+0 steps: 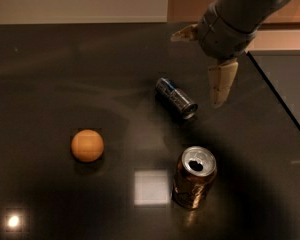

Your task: Place redbull can upright

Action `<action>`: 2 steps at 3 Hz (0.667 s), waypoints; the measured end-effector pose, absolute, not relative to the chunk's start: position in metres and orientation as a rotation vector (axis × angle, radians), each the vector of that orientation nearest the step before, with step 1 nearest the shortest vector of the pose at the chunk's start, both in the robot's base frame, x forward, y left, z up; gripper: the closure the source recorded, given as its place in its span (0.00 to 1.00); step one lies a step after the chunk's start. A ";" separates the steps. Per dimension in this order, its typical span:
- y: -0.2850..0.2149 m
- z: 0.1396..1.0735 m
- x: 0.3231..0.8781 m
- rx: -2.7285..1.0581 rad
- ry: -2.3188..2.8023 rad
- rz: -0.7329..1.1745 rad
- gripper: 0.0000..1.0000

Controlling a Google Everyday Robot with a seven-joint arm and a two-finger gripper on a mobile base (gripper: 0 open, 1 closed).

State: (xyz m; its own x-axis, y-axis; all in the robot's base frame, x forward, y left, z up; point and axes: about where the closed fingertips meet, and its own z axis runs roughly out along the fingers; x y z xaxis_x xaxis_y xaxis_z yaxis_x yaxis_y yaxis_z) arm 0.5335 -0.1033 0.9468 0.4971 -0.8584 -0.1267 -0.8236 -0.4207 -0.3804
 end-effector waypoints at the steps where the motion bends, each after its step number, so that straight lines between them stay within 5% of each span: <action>1: -0.085 0.936 0.546 -2.489 1.137 -0.146 0.00; 2: -0.076 0.924 0.552 -2.627 0.892 -0.164 0.00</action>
Offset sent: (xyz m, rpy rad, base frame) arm 0.0275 0.0335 -0.0404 -0.2355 -0.1504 0.8154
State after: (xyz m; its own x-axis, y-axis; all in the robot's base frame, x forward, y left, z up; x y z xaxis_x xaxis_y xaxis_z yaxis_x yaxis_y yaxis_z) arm 0.5523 -0.0761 0.9236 0.7939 -0.6081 -0.0056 -0.5661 -0.7357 -0.3719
